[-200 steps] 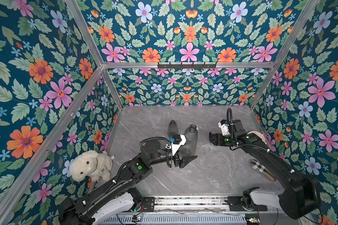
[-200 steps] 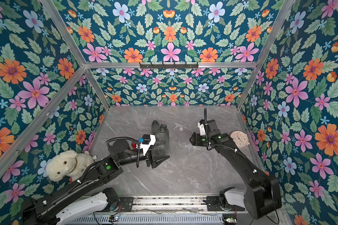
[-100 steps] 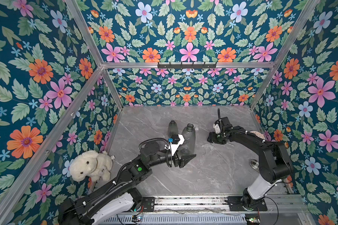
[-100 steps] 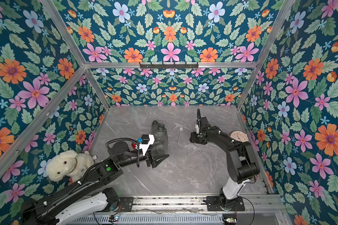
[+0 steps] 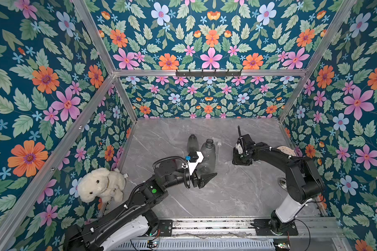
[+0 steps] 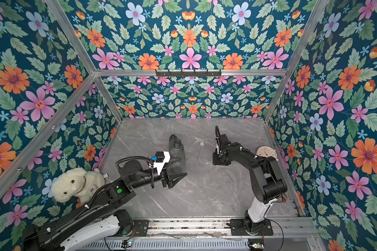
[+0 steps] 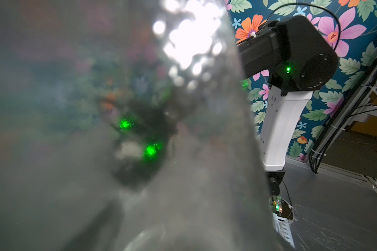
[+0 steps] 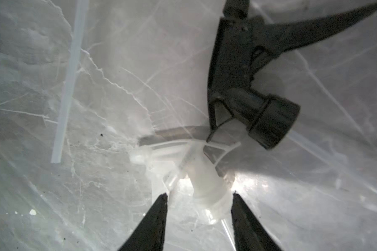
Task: Attach spray nozzles to spray bottles
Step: Pick up the spray nozzle from the center of the board.
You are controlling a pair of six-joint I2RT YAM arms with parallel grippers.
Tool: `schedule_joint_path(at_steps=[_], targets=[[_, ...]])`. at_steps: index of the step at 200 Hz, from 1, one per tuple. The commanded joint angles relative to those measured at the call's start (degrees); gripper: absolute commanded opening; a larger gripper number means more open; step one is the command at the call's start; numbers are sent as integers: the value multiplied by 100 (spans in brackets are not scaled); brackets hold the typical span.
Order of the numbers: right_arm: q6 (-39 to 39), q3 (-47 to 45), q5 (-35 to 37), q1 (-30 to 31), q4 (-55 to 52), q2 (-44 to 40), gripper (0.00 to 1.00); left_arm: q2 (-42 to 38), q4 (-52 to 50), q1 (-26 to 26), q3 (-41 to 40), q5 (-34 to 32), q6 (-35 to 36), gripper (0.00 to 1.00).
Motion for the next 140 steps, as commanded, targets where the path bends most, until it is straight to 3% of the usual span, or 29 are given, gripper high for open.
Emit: schedule_joint_path(at_steps=[1, 85, 140], targets=[[-311, 284, 374, 27, -569, 153, 49, -37, 242, -2, -17, 24, 21, 0], [-667, 942, 1250, 549, -1322, 952, 46, -119, 207, 0, -65, -35, 73, 0], [-677, 1156, 1305, 548, -1367, 1241, 42, -163, 173, 0, -69, -51, 82, 0]])
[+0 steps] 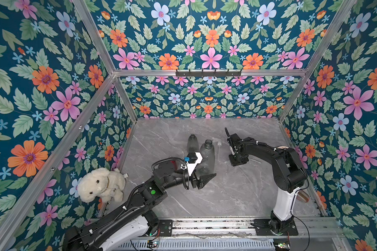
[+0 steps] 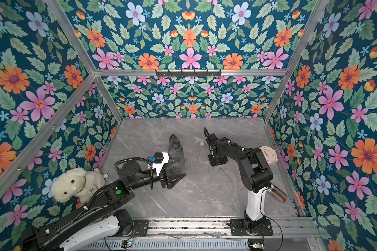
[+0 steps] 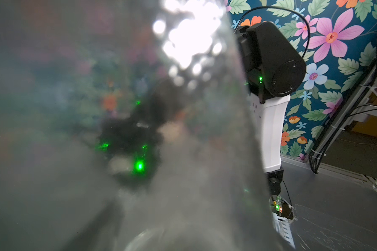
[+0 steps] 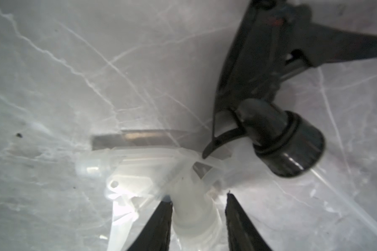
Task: Attach spray nozzles to spray bottles
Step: Pick up the spray nozzle from the center of the board.
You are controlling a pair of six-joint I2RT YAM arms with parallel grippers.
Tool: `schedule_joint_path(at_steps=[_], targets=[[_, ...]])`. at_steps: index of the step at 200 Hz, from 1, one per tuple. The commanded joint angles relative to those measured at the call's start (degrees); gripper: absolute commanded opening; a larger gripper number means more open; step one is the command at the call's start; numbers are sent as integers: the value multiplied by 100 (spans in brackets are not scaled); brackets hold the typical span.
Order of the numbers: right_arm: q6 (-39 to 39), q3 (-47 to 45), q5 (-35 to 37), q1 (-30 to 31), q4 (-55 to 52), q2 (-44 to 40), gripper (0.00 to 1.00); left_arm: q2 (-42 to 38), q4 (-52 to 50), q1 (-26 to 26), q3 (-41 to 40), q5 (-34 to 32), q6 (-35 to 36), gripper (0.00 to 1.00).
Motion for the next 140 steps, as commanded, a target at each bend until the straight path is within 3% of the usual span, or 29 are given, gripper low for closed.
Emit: schedule_joint_path(at_steps=[1, 88, 140], targets=[[-75, 68, 147, 6, -166, 115, 42, -30, 175, 0, 20, -27, 80, 0], [-15, 131, -24, 24, 28, 291, 34, 6, 193, -4, 11, -97, 75, 0], [290, -354, -437, 43, 578, -1218, 31, 25, 317, -1, -39, -234, 84, 0]])
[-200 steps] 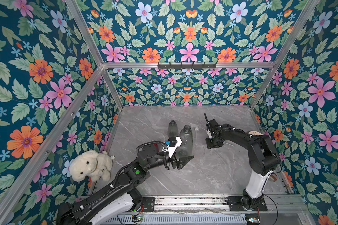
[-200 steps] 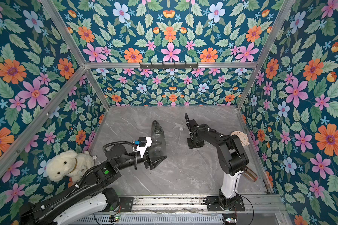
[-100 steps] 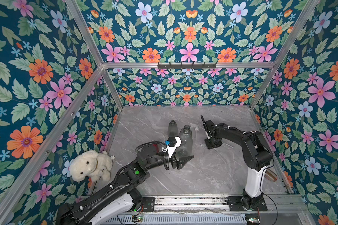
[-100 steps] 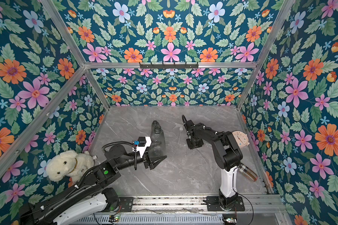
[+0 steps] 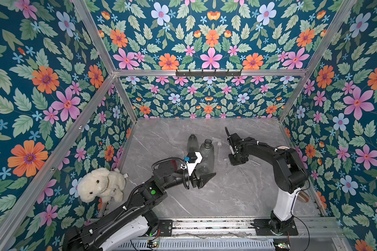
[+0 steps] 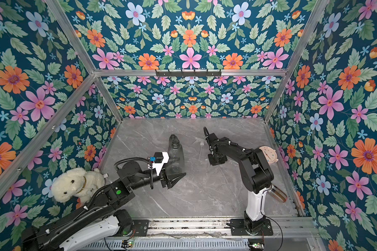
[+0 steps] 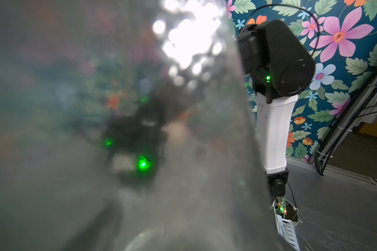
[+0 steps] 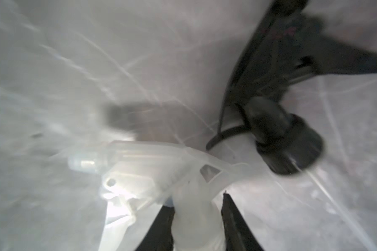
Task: Attach spray nozzles to spray bottles
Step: Pick up the spray nozzle from the center of the board.
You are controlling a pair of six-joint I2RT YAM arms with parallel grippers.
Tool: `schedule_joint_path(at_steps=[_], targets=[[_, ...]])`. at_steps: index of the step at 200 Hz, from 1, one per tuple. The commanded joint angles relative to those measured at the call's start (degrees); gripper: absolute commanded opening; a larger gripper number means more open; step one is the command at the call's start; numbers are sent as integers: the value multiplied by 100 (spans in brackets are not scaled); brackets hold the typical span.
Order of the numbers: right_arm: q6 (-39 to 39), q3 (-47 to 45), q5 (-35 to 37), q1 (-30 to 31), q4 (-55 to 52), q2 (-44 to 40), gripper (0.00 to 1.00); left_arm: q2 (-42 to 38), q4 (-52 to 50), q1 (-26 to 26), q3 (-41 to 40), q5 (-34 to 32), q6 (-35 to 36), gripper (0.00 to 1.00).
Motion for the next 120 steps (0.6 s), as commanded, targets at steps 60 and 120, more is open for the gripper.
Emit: schedule_joint_path(at_steps=[60, 120], targets=[[718, -437, -843, 159, 1574, -3626, 31, 125, 858, -4, -189, -102, 96, 0], [386, 521, -1268, 1002, 3151, -4402, 31, 97, 1771, 1, -766, -29, 343, 0]])
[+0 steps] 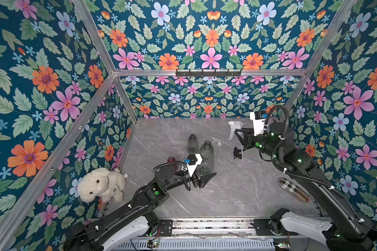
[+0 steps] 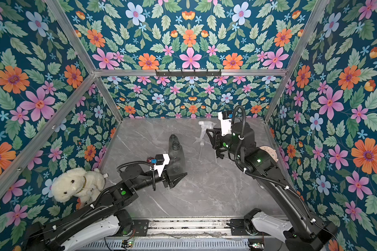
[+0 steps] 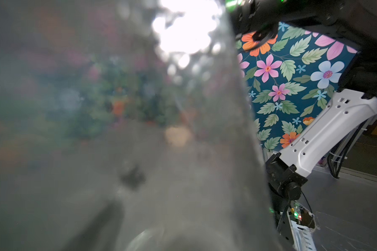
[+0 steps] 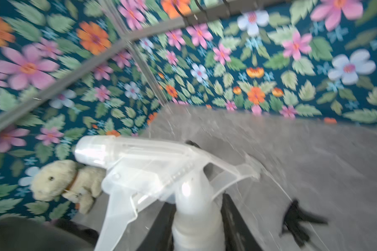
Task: Attach spray nozzles to spray bottles
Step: Pick up the spray nozzle from the center of the board, then insert the spray nozzle into the spray bottle.
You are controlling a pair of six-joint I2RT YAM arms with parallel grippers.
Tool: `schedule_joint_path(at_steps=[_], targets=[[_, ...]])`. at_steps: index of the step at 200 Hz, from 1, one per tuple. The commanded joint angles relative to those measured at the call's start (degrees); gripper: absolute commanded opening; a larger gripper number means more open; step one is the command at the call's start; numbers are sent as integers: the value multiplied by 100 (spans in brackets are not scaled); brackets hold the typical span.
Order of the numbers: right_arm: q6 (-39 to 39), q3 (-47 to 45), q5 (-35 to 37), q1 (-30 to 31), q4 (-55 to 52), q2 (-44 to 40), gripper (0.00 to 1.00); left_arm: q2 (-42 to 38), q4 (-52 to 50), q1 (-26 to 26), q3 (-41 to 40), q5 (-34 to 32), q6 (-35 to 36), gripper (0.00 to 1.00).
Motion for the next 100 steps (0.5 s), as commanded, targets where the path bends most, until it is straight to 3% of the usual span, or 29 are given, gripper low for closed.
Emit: schedule_joint_path(at_steps=[1, 35, 100], targets=[[-163, 278, -366, 278, 1030, -44, 31, -54, 725, 1, -181, 100, 203, 0], [-716, 514, -573, 975, 2013, 59, 31, -119, 1010, 0, -349, 398, 77, 0], [-550, 1439, -1614, 1165, 2858, 739, 30, 16, 887, 0, -286, 605, 98, 0]])
